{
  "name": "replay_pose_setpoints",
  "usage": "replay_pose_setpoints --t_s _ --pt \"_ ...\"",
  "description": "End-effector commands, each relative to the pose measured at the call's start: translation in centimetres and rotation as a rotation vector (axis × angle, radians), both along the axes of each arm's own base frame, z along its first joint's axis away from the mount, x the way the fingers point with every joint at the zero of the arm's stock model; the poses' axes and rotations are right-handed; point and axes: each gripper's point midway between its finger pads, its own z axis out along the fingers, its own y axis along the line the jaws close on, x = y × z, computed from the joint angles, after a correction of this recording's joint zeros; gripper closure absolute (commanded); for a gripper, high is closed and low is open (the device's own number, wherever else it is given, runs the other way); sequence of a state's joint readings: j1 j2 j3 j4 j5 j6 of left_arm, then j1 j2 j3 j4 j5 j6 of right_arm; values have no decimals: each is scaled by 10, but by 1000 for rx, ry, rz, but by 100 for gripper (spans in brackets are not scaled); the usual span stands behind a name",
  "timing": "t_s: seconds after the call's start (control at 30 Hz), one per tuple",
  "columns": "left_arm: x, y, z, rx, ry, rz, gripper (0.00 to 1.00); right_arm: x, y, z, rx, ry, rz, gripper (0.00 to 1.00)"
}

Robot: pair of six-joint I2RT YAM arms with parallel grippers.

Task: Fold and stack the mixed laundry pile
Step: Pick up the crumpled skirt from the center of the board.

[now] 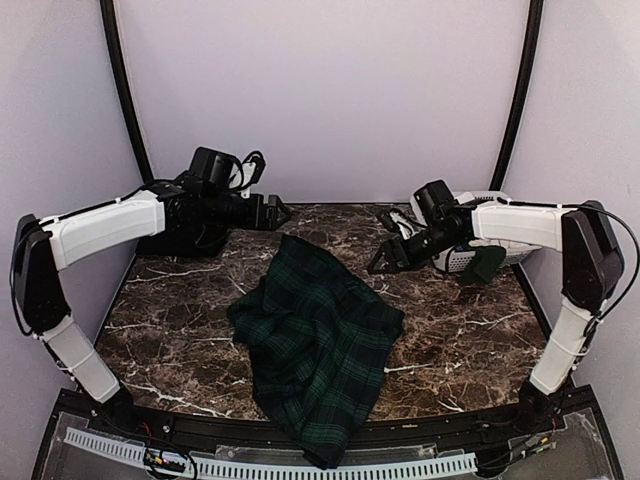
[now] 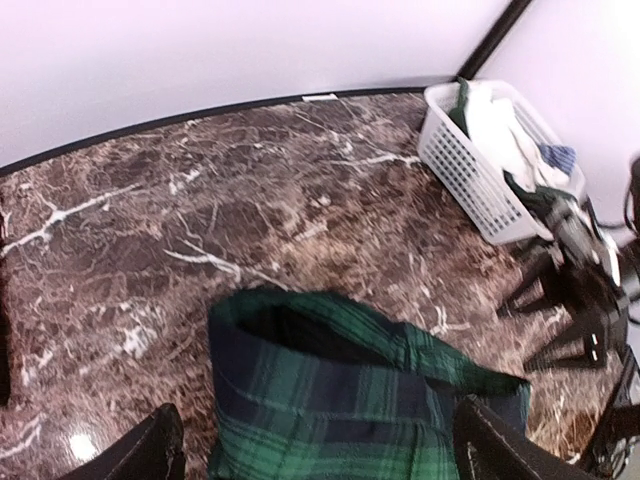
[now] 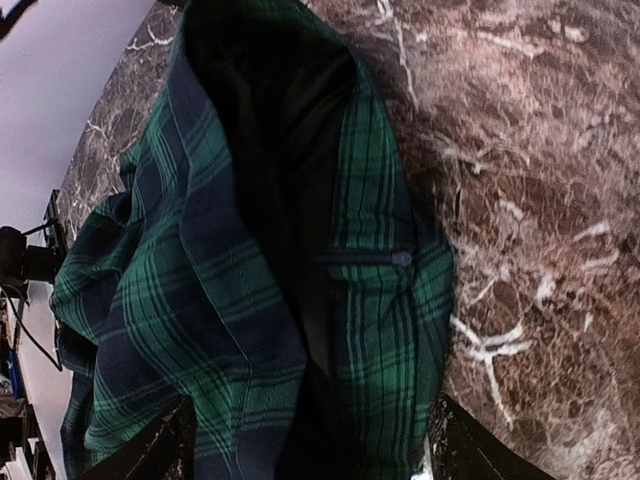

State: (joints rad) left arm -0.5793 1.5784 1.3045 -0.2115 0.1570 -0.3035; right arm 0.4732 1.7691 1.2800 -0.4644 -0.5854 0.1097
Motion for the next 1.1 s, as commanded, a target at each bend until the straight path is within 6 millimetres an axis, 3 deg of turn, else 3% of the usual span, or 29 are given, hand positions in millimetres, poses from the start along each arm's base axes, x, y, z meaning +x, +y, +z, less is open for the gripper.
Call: replay_pose_setpoints --t_s 0.0,0.13,0.17,0.2,0.33,0.43,0.6,0.63,0.67,0.7,0.8,0.83,0.9,1.0,1.07 --pt "48 6 -15 101 75 83 7 -25 -4 -2 -1 17 26 23" --pt "83 -5 -46 144 144 81 5 -52 12 -21 -14 75 88 23" --pt "87 -10 -64 160 171 61 3 -55 14 -27 -27 88 94 24" --pt "91 -15 -63 157 169 46 2 -58 16 -34 -41 99 99 24" --pt "100 -26 -95 190 219 3 1 -70 25 -39 -63 115 138 33" --pt "101 -27 -122 228 273 -9 6 -78 31 -33 -50 120 160 50" --pt "80 -36 -139 209 352 -103 22 -92 33 -25 -69 121 192 94" --pt "75 -34 -140 214 367 -110 28 -93 31 -21 -71 115 187 100" --pt "70 -35 -140 209 375 -130 32 -94 29 -16 -70 106 184 100" --pt "65 -32 -139 210 382 -135 42 -95 27 -12 -74 94 180 100" --pt "57 -22 -125 207 355 -119 70 -92 18 1 -102 45 148 100" --pt "62 -16 -119 194 341 -92 86 -89 15 7 -114 19 126 100" --pt "72 -3 -95 146 289 -23 99 -78 8 21 -133 -46 76 100" --pt "89 13 -38 39 162 47 100 -46 -4 55 -145 -180 -25 100" --pt "102 27 0 1 86 92 100 -17 -15 88 -132 -264 -103 100"
